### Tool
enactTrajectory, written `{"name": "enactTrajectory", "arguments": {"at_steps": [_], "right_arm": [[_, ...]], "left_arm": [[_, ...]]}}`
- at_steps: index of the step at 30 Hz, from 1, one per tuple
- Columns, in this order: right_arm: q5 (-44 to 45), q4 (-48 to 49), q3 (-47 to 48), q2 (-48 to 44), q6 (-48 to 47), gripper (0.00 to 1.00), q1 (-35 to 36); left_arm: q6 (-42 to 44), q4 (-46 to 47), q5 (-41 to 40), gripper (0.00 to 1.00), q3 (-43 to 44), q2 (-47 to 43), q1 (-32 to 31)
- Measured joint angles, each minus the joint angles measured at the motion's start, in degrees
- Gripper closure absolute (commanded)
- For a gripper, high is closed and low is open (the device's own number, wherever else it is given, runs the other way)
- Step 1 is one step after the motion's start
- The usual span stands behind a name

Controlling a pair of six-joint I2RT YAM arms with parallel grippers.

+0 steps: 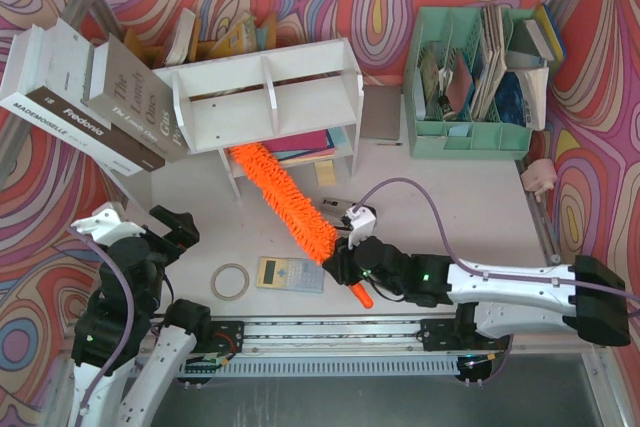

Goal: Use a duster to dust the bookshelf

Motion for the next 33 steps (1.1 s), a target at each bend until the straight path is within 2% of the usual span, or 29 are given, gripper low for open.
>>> {"name": "enactTrajectory", "arguments": {"at_steps": [4,13,20,24,33], "right_arm": [[-0.2,-0.7,0.0,1.3,0.1,1.0,0.0],[0.4,-2.1,1.6,-5.9,-1.8,1.0,-0.1],[-3.5,-1.1,1.0,2.3,-1.3,1.0,-0.1],[-4.1,-1.1,-0.1,3.0,-1.3,1.0,-0.1],[-3.6,-3.0,0.7,-4.8,-1.8,1.0,-0.1]], "left_arm": [[0.0,0.0,0.0,0.02,0.0,0.0,0.0],[0.0,0.0,0.0,0.01,0.0,0.0,0.0],[0.0,0.0,0.0,0.02,0.0,0.0,0.0],[0.0,0.0,0.0,0.01,0.0,0.0,0.0],[0.0,0.0,0.0,0.02,0.0,0.0,0.0]]}}
